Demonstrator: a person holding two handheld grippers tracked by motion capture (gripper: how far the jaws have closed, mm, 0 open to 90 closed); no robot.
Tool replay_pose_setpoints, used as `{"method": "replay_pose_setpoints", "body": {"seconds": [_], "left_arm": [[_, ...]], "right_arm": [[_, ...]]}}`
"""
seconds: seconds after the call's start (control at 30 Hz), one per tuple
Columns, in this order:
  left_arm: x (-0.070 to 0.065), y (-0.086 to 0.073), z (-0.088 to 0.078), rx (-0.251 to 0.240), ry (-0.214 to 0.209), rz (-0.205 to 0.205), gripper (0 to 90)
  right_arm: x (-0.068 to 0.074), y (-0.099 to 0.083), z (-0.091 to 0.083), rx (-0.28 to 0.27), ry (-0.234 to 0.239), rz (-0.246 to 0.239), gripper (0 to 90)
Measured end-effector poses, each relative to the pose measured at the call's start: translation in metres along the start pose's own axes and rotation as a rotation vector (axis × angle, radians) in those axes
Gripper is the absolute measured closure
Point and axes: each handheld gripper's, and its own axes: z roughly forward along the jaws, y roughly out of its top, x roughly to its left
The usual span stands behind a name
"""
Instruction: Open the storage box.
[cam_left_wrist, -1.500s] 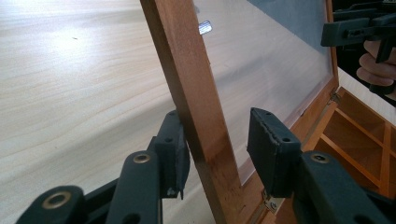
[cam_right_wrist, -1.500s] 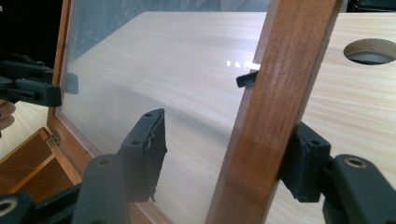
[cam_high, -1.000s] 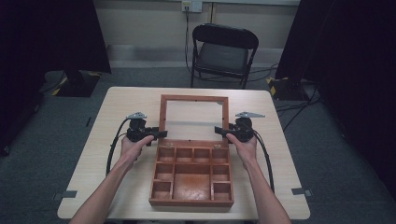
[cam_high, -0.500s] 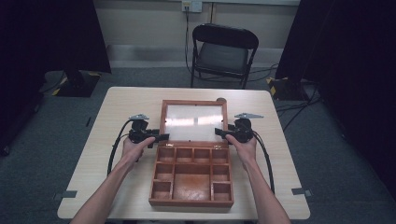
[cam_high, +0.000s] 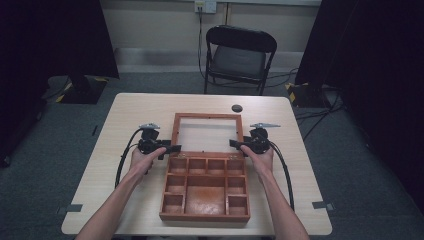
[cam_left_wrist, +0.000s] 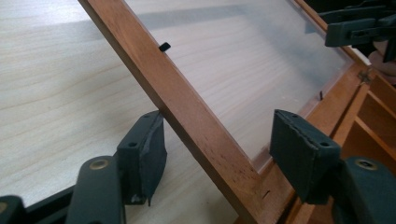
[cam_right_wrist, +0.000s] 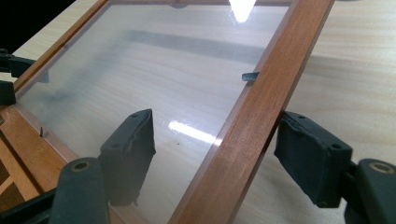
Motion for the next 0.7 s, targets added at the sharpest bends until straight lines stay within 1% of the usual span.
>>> {"method": "replay_pose_setpoints", "body": {"seconds": [0.13, 0.2, 0.23, 0.3, 0.33, 0.37, 0.4, 0.43, 0.47, 0.53, 0.57, 0.63, 0.67, 0.7], "left_arm": [[0.001, 0.000, 0.001, 0.008, -0.001, -0.019, 34.5], [0.000, -0.001, 0.001, 0.005, 0.006, -0.020, 32.3], [0.000, -0.001, 0.001, 0.005, 0.012, -0.010, 32.9], [0.001, -0.002, -0.001, 0.007, 0.015, -0.010, 32.6], [0.001, -0.003, -0.001, 0.009, 0.013, -0.013, 32.2], [0.002, -0.003, -0.002, 0.005, 0.012, -0.017, 32.1], [0.002, -0.004, -0.002, -0.001, 0.007, -0.025, 31.7], [0.002, -0.004, -0.002, -0.001, 0.003, -0.024, 31.7], [0.002, -0.004, -0.002, 0.003, 0.006, -0.020, 31.7], [0.002, -0.004, -0.003, -0.001, 0.008, -0.023, 31.7], [0.002, -0.004, -0.004, -0.009, 0.008, -0.023, 31.5], [0.002, -0.004, -0.006, -0.007, 0.013, -0.018, 31.3], [0.001, -0.005, -0.008, -0.012, 0.021, -0.016, 31.0], [0.001, -0.005, -0.011, -0.008, 0.023, -0.017, 30.9]], "right_arm": [[-0.001, -0.001, 0.002, 0.013, 0.007, 0.014, 26.9], [-0.002, -0.001, 0.003, 0.027, 0.013, 0.034, 26.5], [-0.003, -0.002, 0.003, 0.036, 0.018, 0.043, 25.5], [-0.006, -0.004, 0.004, 0.051, 0.038, 0.063, 24.6], [-0.009, -0.006, 0.005, 0.057, 0.052, 0.082, 24.4], [-0.010, -0.007, 0.005, 0.060, 0.052, 0.094, 23.5], [-0.009, -0.008, 0.005, 0.057, 0.028, 0.083, 23.8], [-0.009, -0.009, 0.003, 0.044, 0.018, 0.073, 24.6], [-0.009, -0.009, 0.002, 0.045, 0.019, 0.070, 23.4], [-0.010, -0.009, -0.003, 0.041, 0.016, 0.057, 23.6], [-0.011, -0.010, -0.006, 0.032, 0.005, 0.063, 23.5], [-0.013, -0.010, -0.012, 0.011, 0.006, 0.070, 22.6], [-0.013, -0.010, -0.015, 0.008, 0.011, 0.064, 22.7], [-0.012, -0.010, -0.018, 0.010, 0.009, 0.049, 22.8]]}}
